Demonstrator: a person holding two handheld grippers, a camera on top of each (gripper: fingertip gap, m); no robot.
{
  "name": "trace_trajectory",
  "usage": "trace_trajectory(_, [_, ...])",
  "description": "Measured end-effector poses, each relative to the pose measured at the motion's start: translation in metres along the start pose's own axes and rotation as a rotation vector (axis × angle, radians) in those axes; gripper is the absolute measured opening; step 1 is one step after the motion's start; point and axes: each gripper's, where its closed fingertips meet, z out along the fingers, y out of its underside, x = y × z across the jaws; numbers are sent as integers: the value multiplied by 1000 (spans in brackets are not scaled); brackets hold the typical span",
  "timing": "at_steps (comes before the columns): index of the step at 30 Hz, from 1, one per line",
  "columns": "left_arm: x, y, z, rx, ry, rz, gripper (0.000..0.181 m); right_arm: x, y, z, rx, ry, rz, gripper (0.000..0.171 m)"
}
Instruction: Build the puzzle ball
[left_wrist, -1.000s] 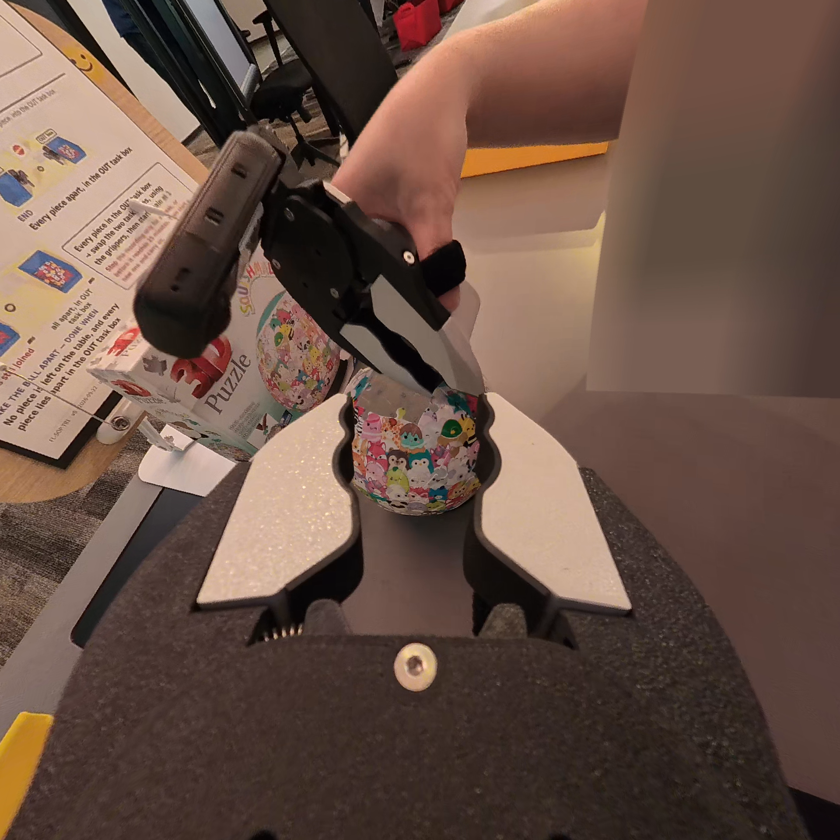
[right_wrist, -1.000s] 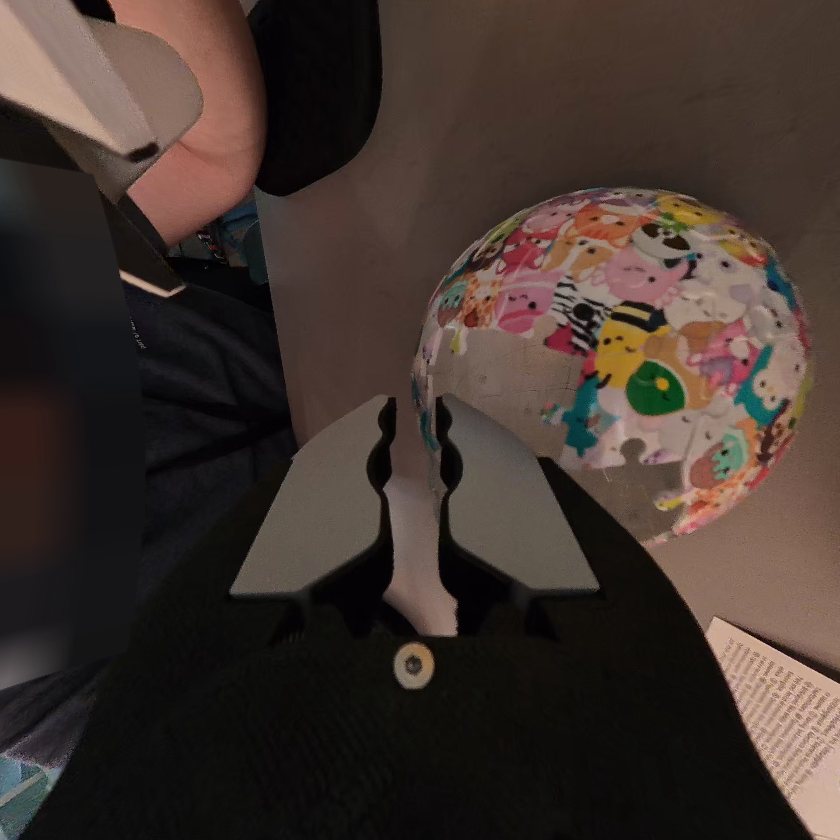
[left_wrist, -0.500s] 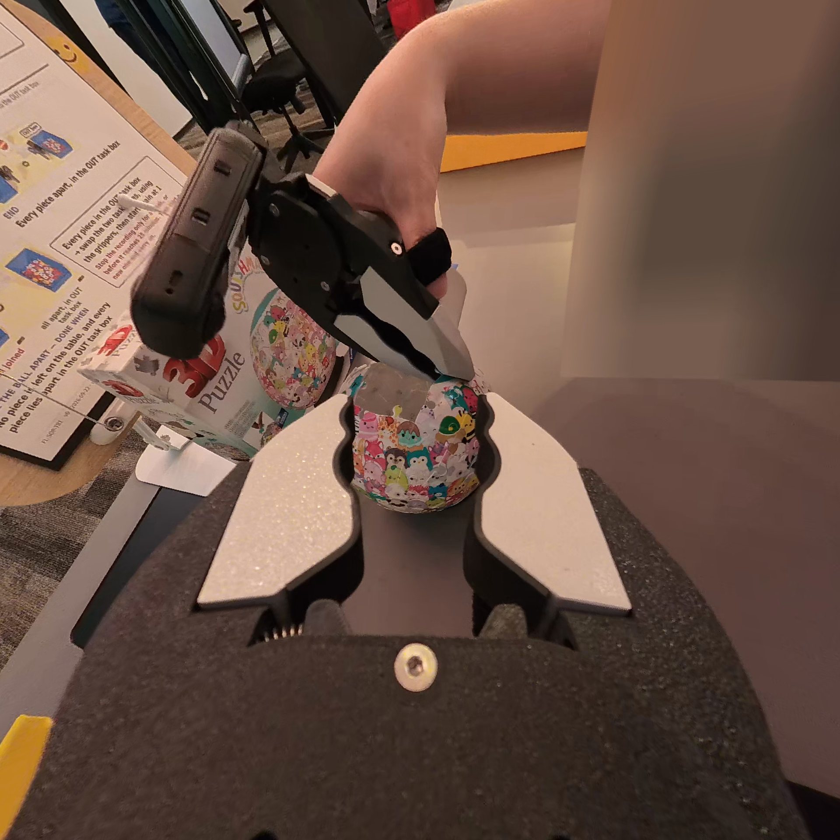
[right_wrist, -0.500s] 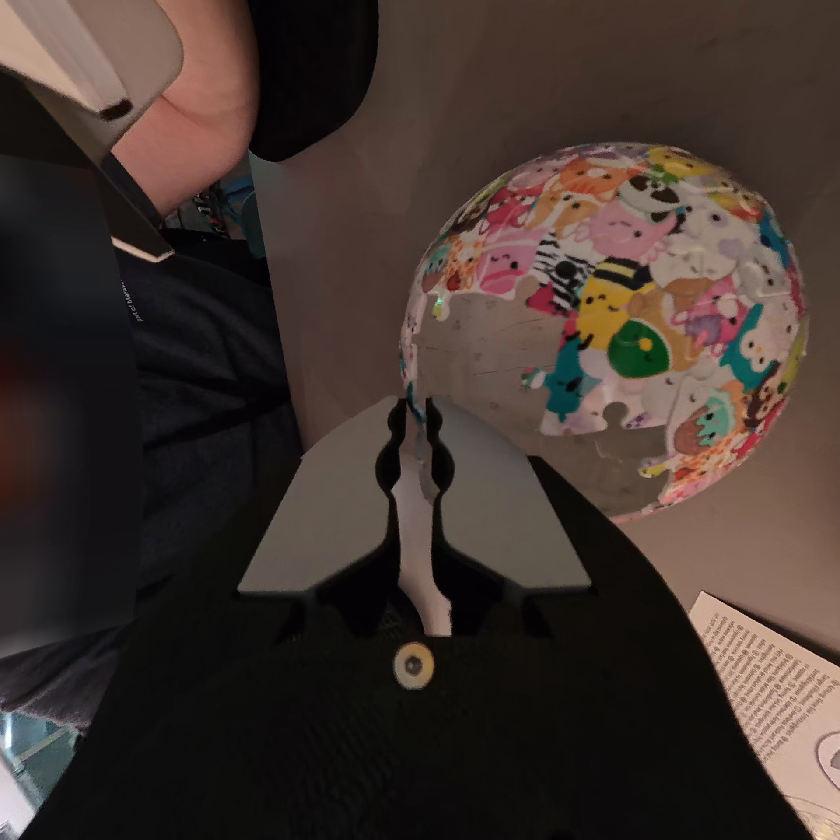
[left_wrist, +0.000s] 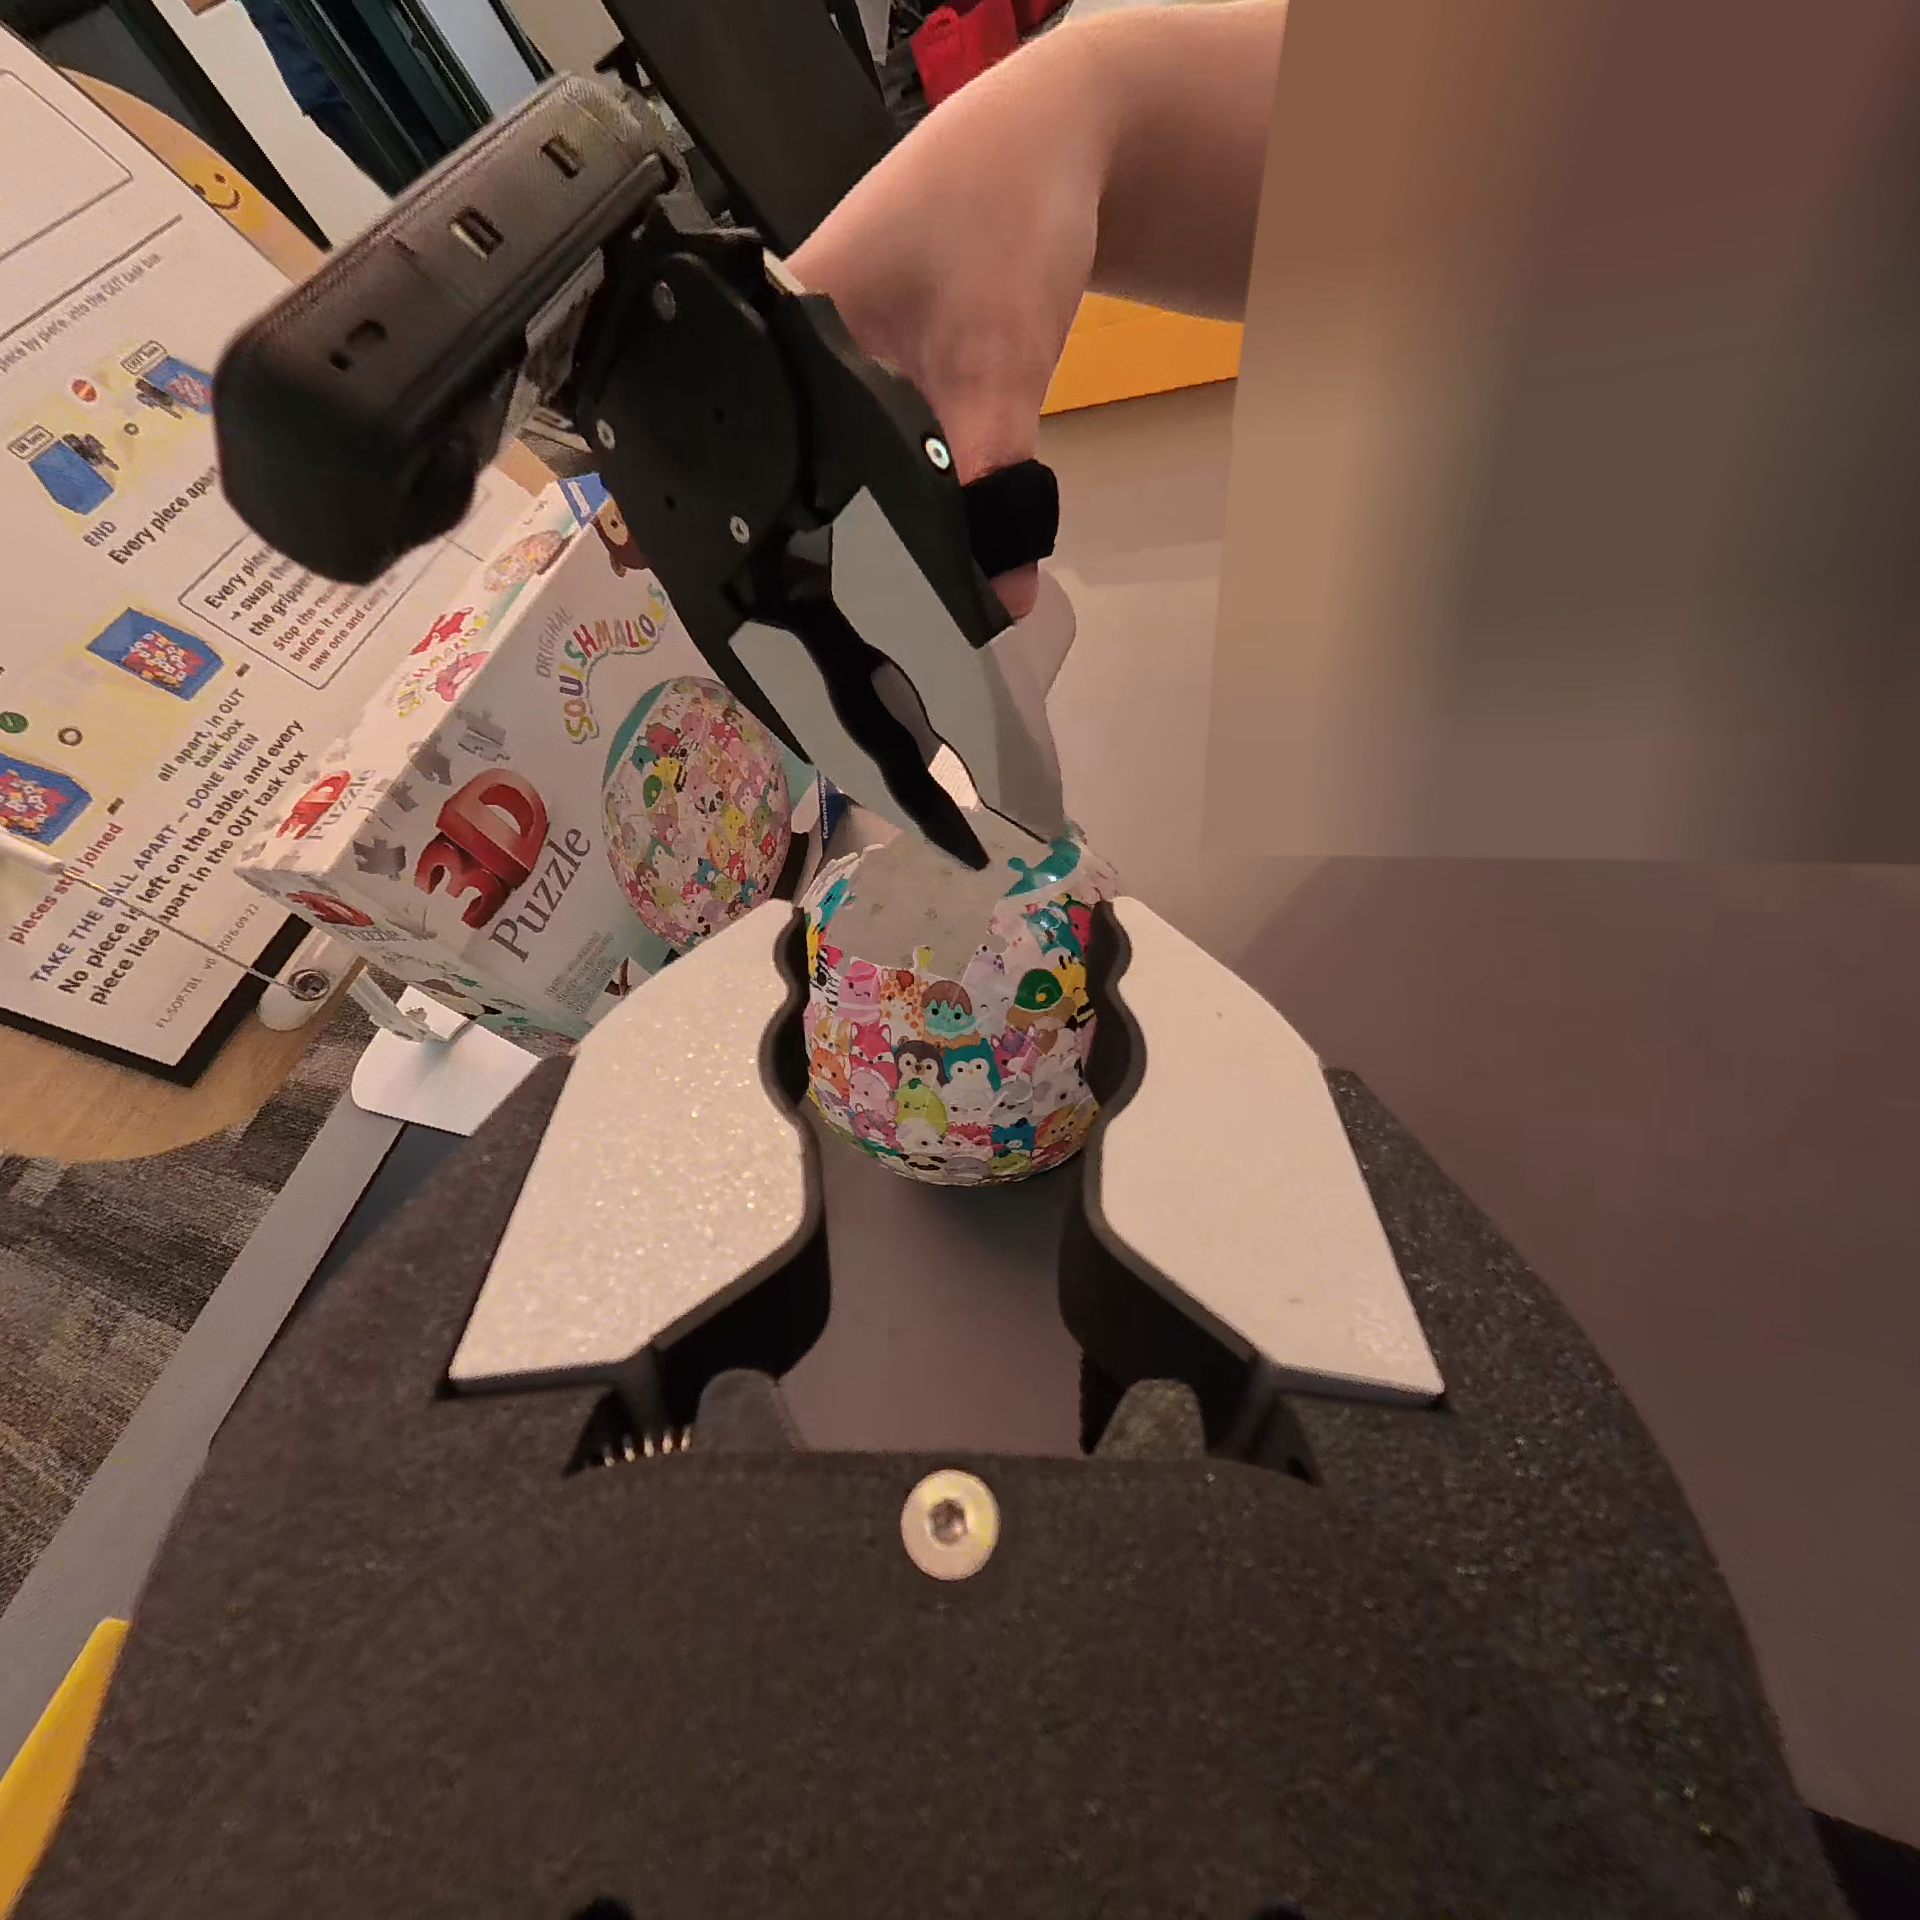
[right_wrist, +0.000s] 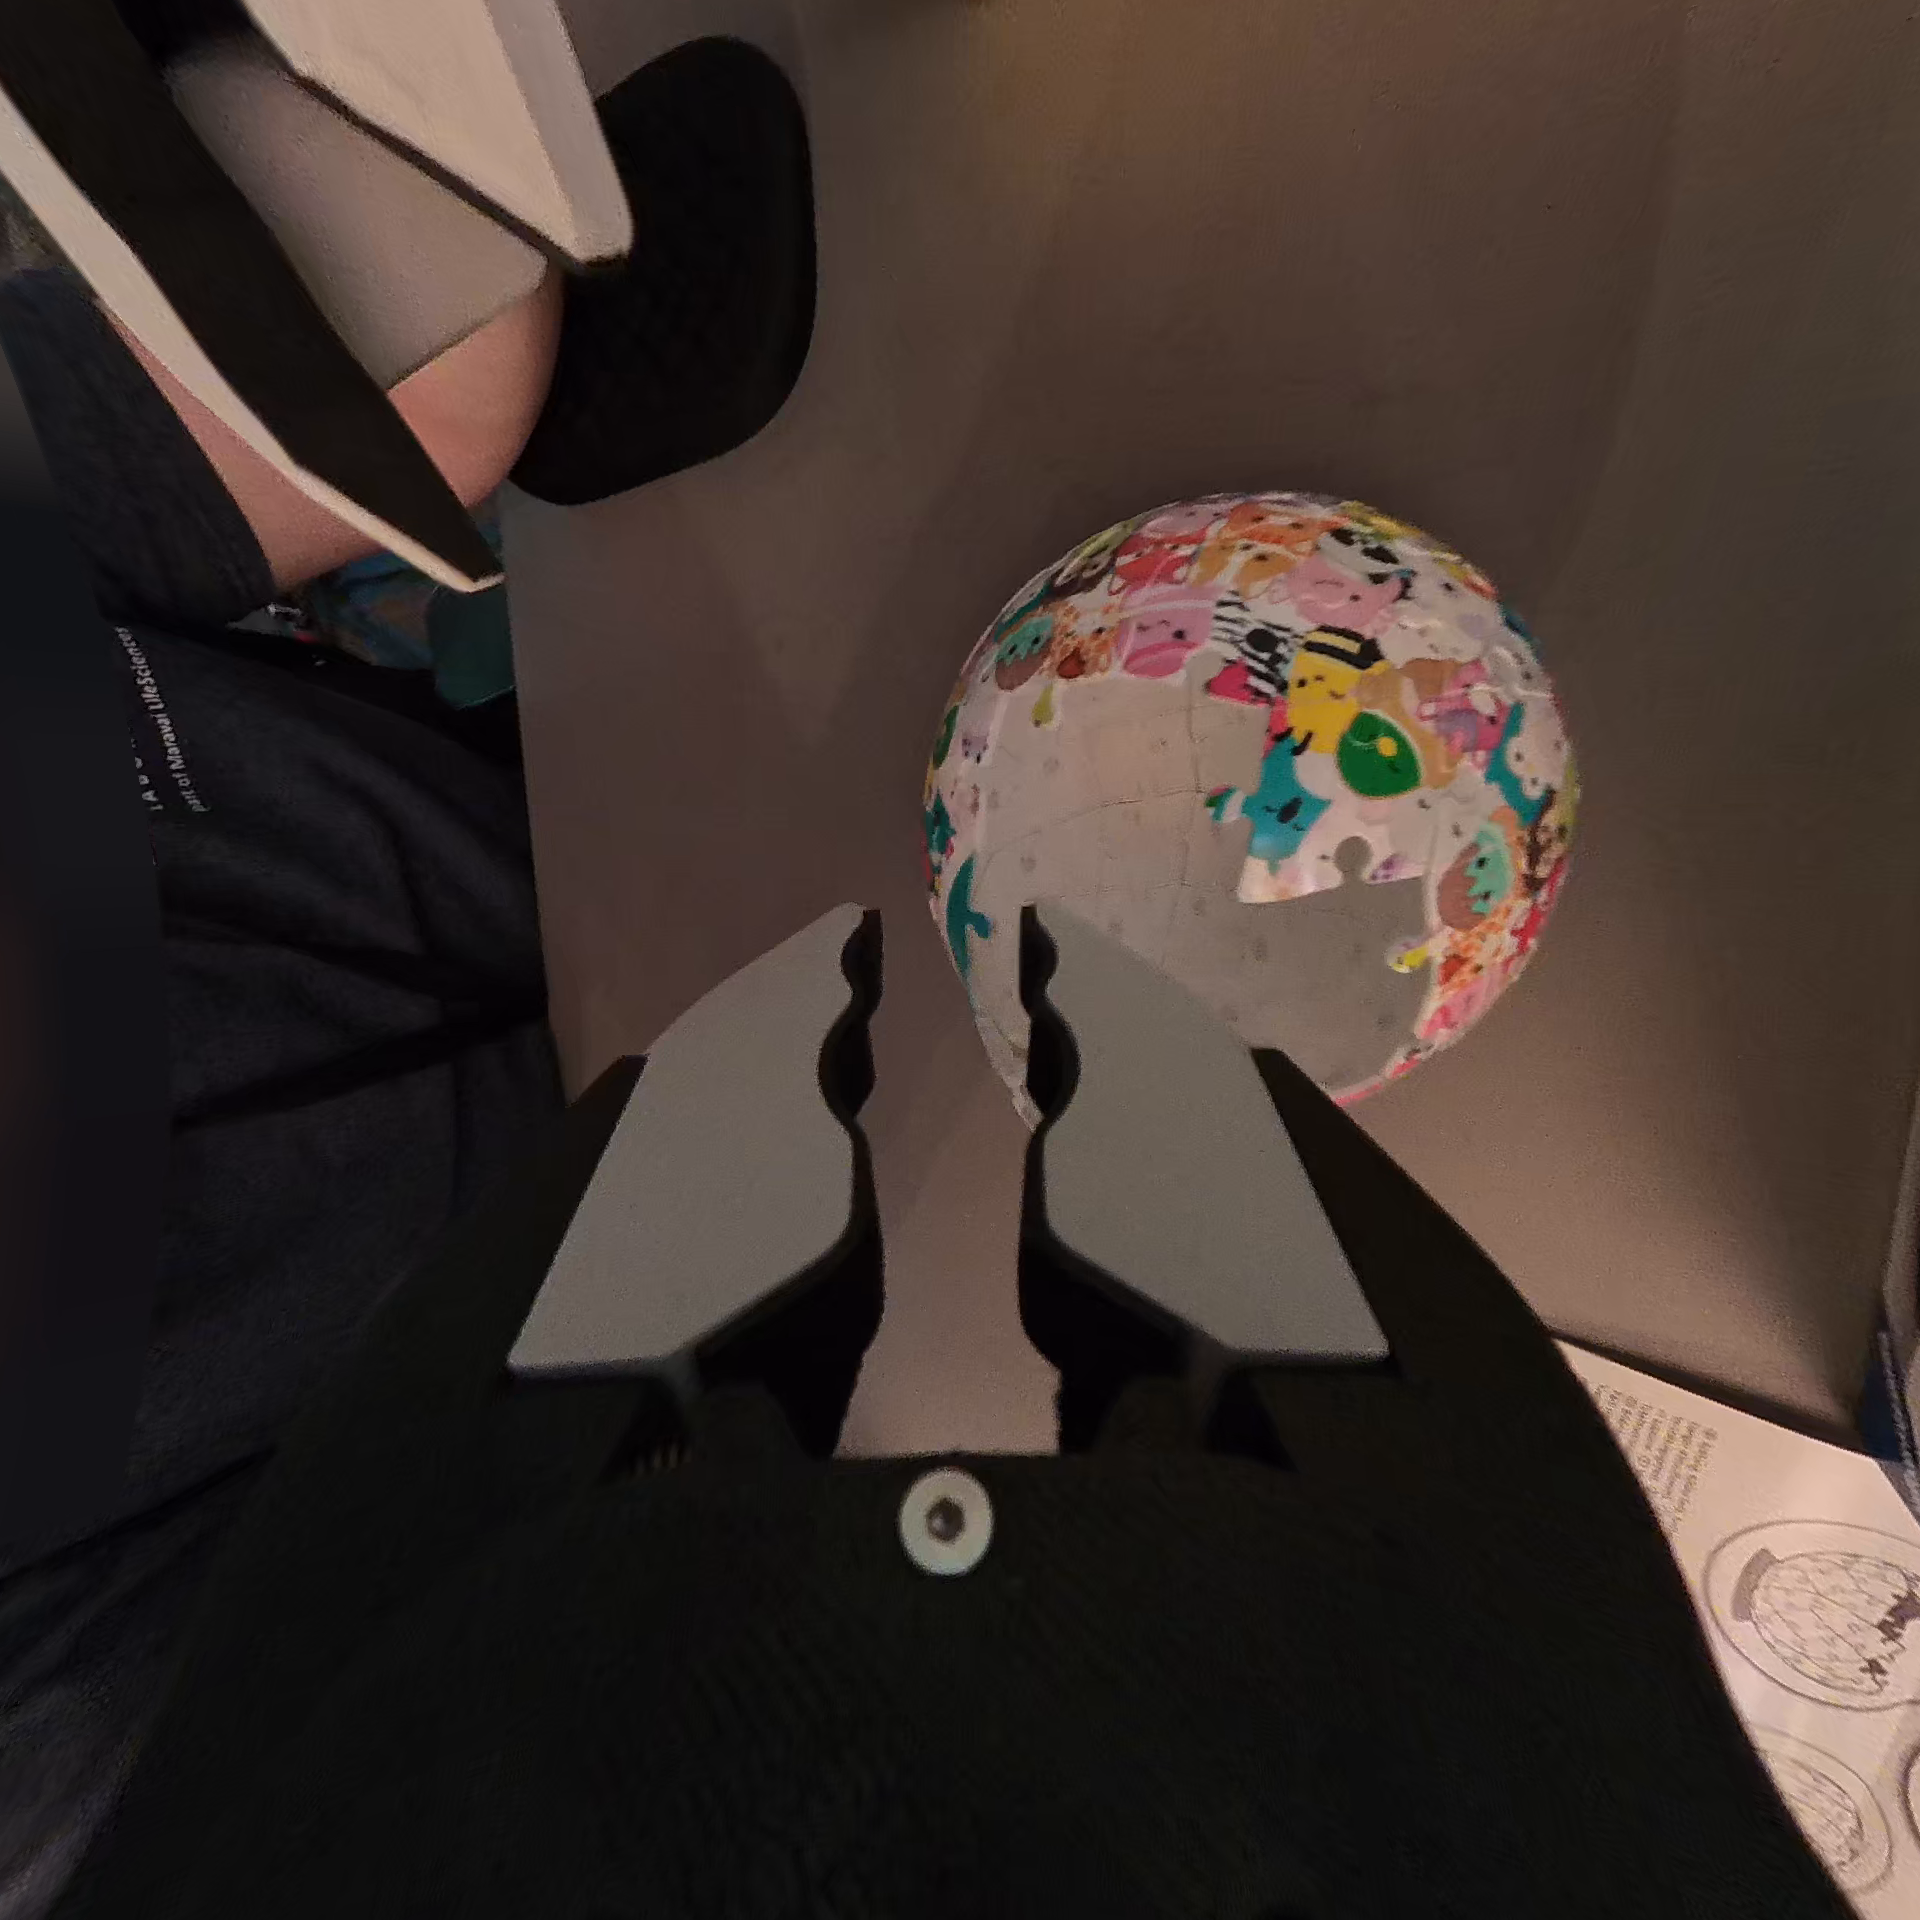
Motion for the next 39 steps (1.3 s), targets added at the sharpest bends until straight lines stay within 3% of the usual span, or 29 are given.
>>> trace_trajectory(5, [-3,-1,-5,6,-15,4,51,2,-10,-18,110,154,-79,24])
trace_trajectory(8, [-9,-1,-13,20,-45,-4,51,-20,-16,-34,264,350,-329,4])
trace_trajectory(11, [-19,-3,-23,51,-82,-29,49,-49,-8,-19,428,517,-597,1])
trace_trajectory(14, [-24,-6,-30,81,-103,-40,47,-50,0,9,492,716,-717,1])
trace_trajectory(21, [-28,-9,-39,116,-120,-55,47,-34,-8,16,541,1093,-776,1])
trace_trajectory(26, [-30,-7,-40,129,-110,-74,46,-23,-9,29,495,1170,-776,0])
trace_trajectory(39, [-29,-6,-37,119,-103,-73,46,-11,-5,29,465,1167,-735,1])
